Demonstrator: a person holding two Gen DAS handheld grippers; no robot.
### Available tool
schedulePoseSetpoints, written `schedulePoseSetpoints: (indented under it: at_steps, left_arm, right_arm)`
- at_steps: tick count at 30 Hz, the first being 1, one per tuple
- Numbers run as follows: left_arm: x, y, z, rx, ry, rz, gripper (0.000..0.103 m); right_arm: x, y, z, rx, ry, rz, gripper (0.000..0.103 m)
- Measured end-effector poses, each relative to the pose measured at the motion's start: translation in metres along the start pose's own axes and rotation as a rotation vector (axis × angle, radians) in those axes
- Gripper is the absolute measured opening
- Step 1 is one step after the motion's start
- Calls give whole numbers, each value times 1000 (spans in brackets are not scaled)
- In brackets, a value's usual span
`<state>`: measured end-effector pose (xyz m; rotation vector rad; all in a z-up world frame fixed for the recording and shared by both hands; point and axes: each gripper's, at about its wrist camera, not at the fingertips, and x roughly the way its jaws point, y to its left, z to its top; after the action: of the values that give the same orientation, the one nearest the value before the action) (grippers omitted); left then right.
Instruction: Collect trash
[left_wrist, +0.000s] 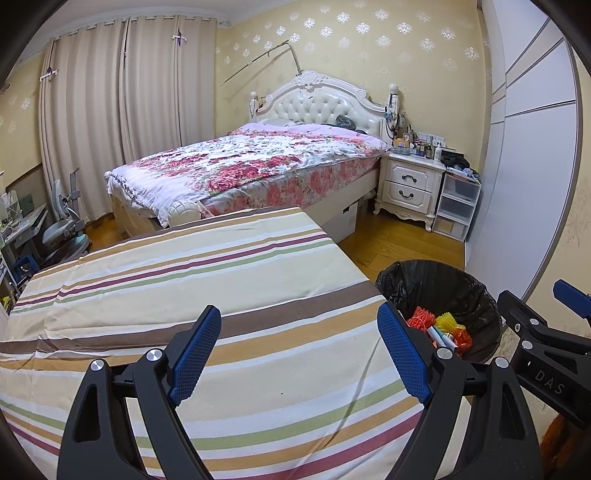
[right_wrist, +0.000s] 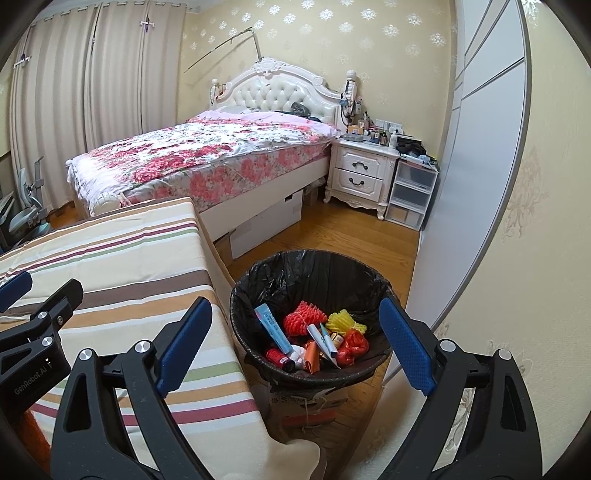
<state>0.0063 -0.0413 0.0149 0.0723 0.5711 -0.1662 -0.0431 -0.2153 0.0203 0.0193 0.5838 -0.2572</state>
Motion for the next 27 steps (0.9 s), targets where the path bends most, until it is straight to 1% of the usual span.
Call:
schedulePoseSetpoints:
  at_steps: [27]
  left_arm:
    - [2, 0, -7, -2, 10, 1, 84]
  right_arm:
    - [-2, 1, -2, 0, 5, 1, 90]
